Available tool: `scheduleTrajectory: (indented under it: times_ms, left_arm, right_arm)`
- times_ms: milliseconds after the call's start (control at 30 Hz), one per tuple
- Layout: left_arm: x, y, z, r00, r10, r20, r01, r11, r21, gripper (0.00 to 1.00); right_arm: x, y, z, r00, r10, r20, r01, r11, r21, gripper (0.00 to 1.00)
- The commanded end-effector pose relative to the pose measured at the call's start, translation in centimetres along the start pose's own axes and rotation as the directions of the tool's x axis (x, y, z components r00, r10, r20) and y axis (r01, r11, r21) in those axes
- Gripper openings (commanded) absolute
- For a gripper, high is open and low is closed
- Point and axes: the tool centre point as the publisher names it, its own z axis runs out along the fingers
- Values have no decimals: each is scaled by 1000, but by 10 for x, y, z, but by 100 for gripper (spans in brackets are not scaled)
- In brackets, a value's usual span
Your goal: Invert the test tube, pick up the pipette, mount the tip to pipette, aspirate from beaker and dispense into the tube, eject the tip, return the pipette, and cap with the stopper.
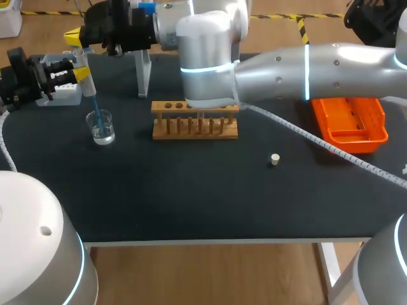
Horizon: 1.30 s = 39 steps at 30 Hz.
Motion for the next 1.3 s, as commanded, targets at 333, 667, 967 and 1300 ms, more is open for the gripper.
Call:
scheduleTrajectory:
  times_ms: [333, 667, 967, 1300]
  left_arm:
    - [0, 0, 0, 1000, 0, -1, 0, 1000, 0, 0]
    - [0, 0, 0, 1000, 0, -1, 0, 1000, 0, 0]
    - [0, 0, 0, 1000, 0, -1, 0, 1000, 0, 0]
    - [0, 0, 0, 1000, 0, -1, 0, 1000, 0, 0]
  right_arm:
    - [-3, -8, 1, 1000, 8, -3, -8, 1000, 6, 0]
    - [-2, -12, -2, 1000, 10, 1, -10, 1000, 11, 0]
    - [-1, -20, -3, 1000, 23, 2, -23, 1000, 19, 0]
    - [2, -29, -4, 999, 34, 0, -34, 999, 32, 0]
